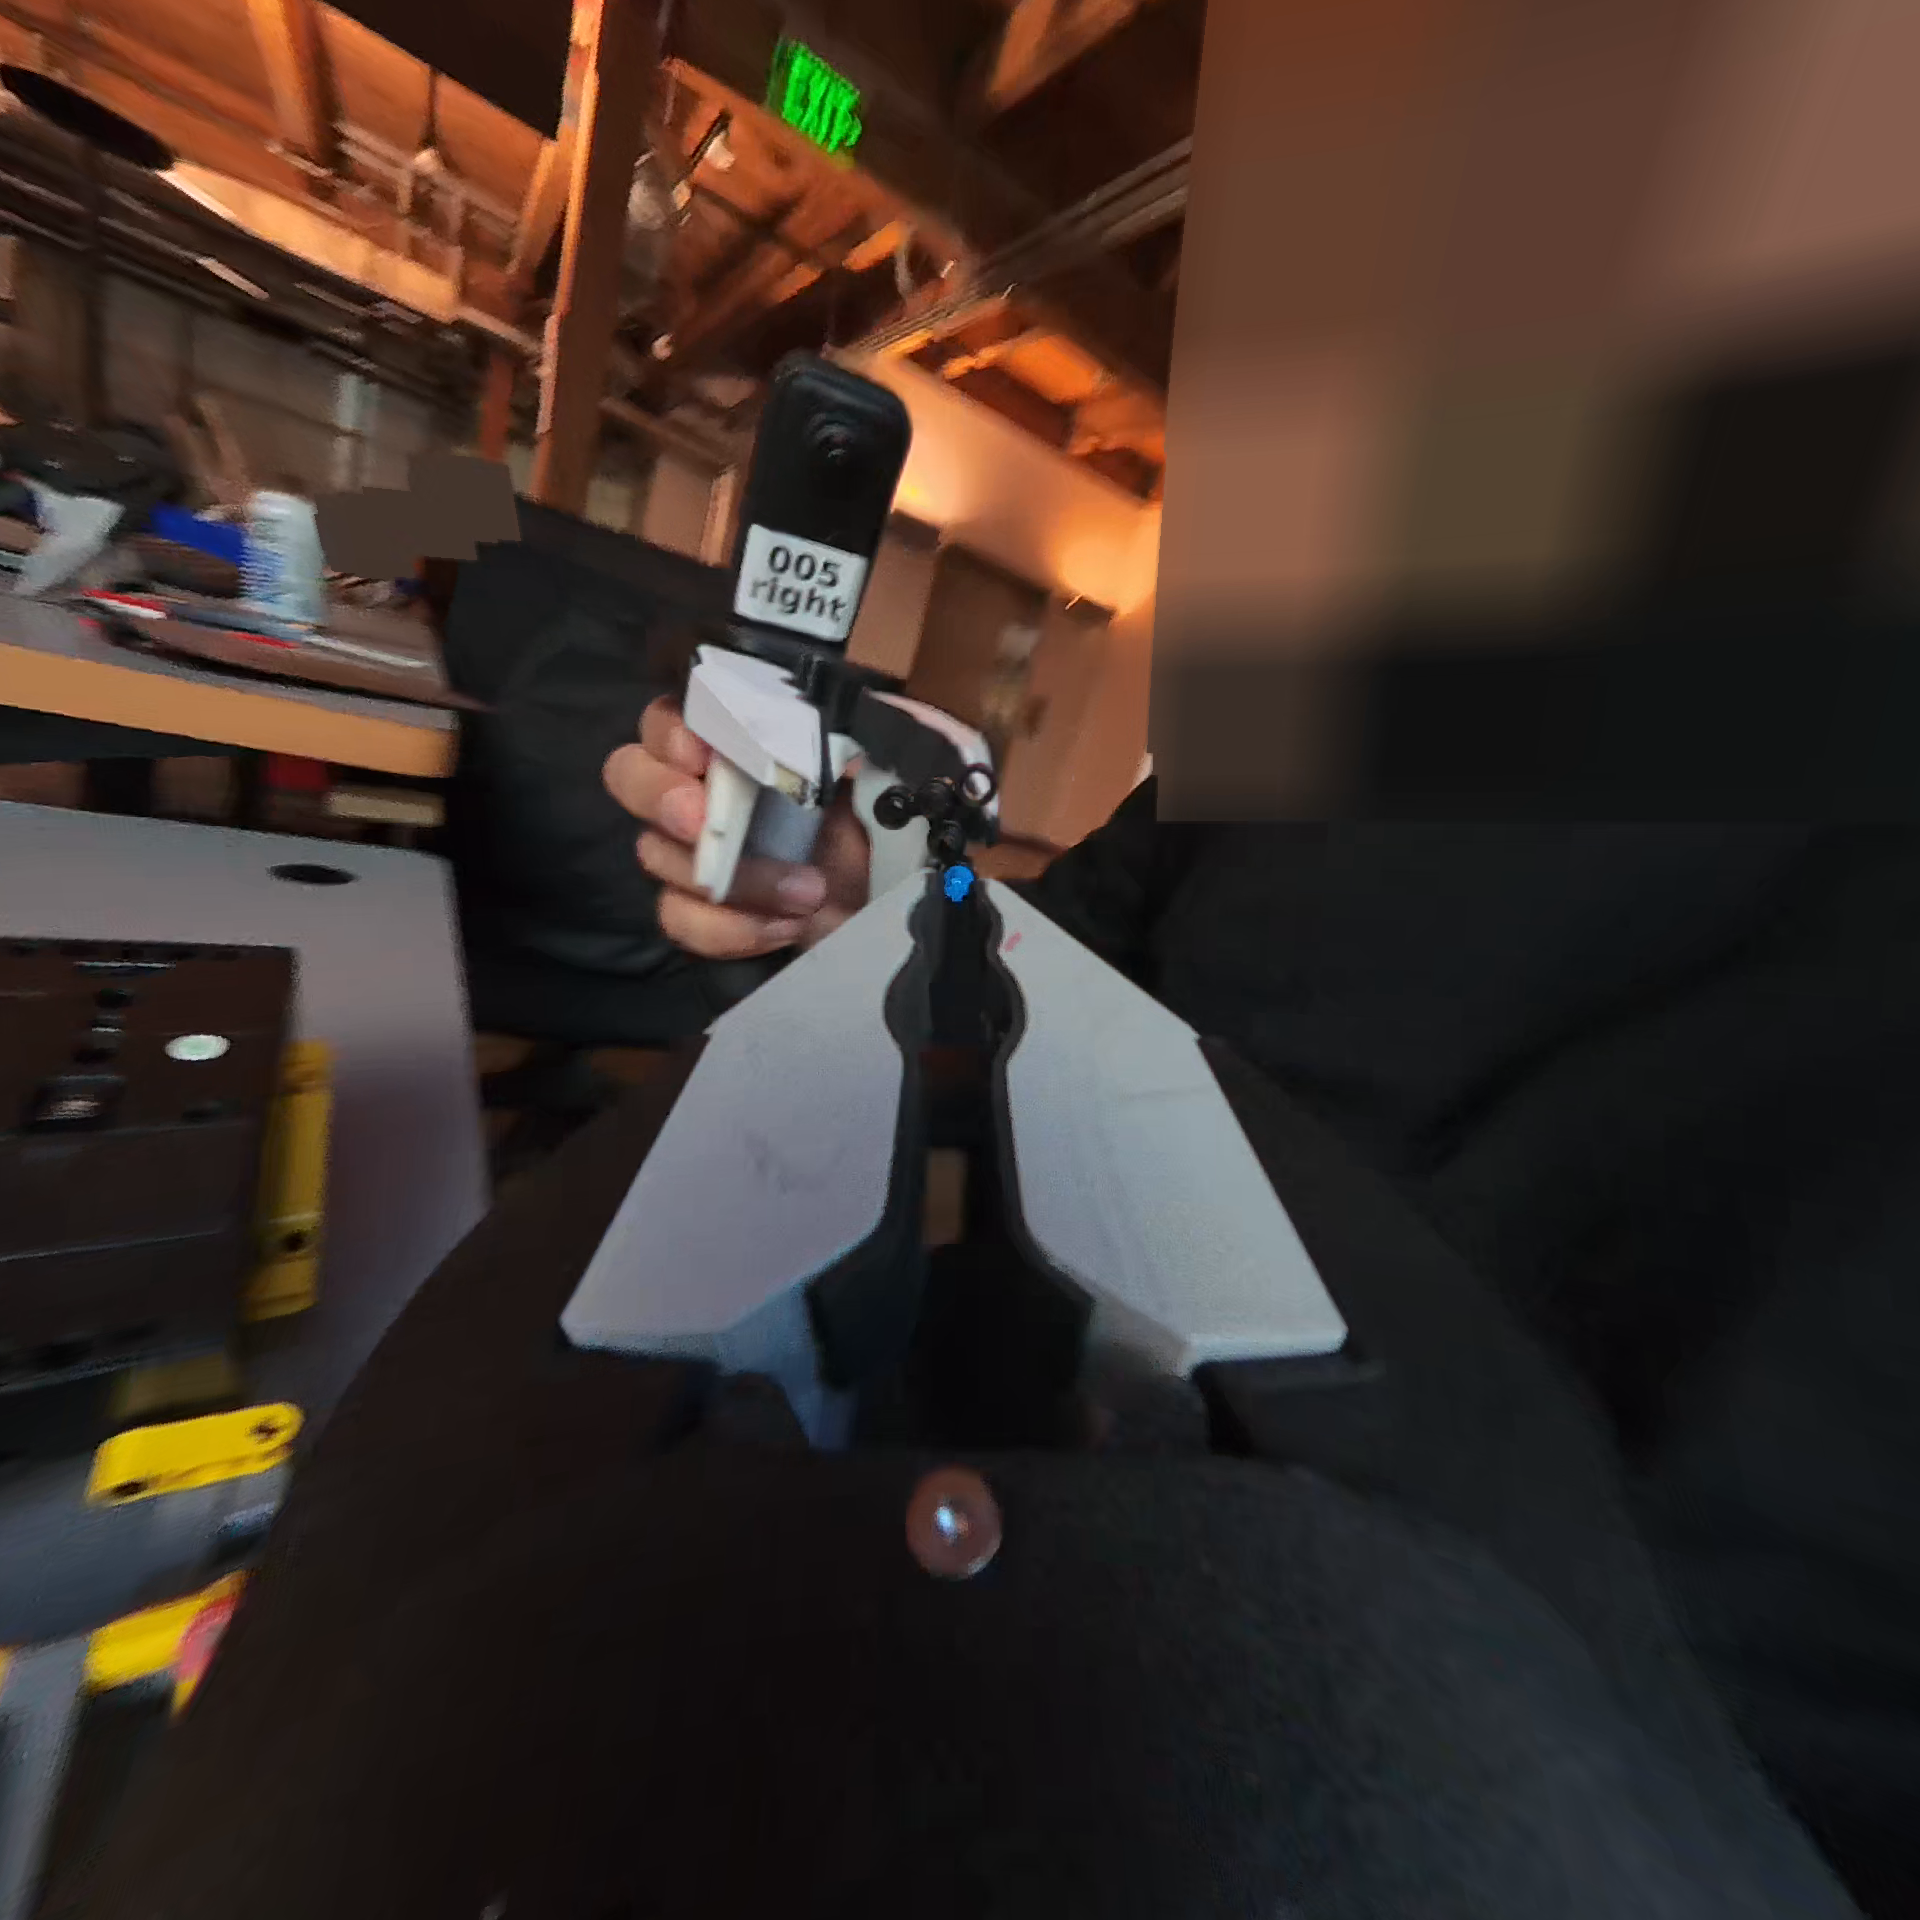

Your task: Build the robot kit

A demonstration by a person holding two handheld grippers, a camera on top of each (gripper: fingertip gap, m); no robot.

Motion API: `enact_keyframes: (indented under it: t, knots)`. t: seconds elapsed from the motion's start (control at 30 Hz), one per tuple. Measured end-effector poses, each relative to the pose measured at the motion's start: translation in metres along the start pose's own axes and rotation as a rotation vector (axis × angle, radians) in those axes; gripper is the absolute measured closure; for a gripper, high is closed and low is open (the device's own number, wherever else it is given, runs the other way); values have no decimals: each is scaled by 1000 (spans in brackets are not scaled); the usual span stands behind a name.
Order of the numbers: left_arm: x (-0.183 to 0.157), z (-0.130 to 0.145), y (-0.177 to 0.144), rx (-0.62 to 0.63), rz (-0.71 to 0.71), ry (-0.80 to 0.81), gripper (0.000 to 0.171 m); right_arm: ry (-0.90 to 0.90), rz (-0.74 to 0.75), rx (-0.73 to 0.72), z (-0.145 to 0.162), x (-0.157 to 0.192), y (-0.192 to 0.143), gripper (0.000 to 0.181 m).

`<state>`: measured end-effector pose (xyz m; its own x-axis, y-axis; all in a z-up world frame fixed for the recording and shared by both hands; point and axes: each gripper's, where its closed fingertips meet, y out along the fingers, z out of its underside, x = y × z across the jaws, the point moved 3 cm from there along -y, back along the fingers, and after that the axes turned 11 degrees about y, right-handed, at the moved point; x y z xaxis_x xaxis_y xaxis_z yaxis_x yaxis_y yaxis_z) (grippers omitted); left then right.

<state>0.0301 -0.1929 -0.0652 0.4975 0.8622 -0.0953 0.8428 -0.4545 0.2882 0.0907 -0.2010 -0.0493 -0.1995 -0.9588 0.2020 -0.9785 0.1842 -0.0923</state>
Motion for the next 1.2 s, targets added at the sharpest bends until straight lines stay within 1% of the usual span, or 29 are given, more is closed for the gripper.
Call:
enact_keyframes:
  t: [0.1, 0.17, 0.23, 0.3, 0.5, 0.57, 0.67, 0.73, 0.77, 0.8, 0.83, 0.9, 0.97, 1.0, 1.07, 1.13, 1.2]
  knots:
    - [2, 5, 3, 146, -73, 143, 170, 102, 51, -33, 0, -3, -9, 150]
    - [3, 6, 6, 191, -107, 210, 170, 172, 78, -72, -1, -6, -12, 150]
    - [6, 1, 7, 172, -149, 245, 170, 217, 89, -96, 0, -6, -13, 151]
    - [10, 0, 6, 166, -190, 261, 170, 225, 107, -97, 2, -4, -12, 148]
    - [12, 8, 7, 201, -203, 277, 170, 214, 159, -104, 9, -6, -5, 151]
    - [13, 7, 6, 205, -216, 286, 170, 203, 159, -107, 8, -6, -3, 157]
    - [16, 9, 6, 224, -238, 279, 170, 201, 170, -114, 8, -8, -3, 157]
    - [21, 11, 6, 248, -268, 243, 170, 188, 196, -116, 10, -11, -4, 157]
    - [23, 11, 6, 263, -282, 219, 164, 180, 217, -117, 11, -13, -4, 157]
    - [27, 10, 4, 292, -312, 201, 147, 172, 241, -124, 11, -15, -6, 157]
    - [32, 8, 1, 342, -361, 187, 133, 158, 274, -134, 12, -17, -9, 157]
    - [50, 0, -14, 495, -485, 195, 120, 96, 381, -118, 19, -25, -15, 158]
    - [74, -6, -31, 705, -595, 220, 109, 12, 502, -59, 33, -33, -20, 158]
    - [84, -7, -34, 802, -597, 218, 110, -21, 545, -28, 42, -36, -21, 158]
    - [105, -2, -35, 948, -579, 157, 104, -71, 594, 33, 58, -40, -19, 158]
    - [123, 12, -31, 1041, -528, 36, 92, -105, 636, 69, 68, -44, -17, 157]
    - [132, 28, -31, 1152, -479, -68, 87, -107, 645, 77, 72, -46, -14, 158]
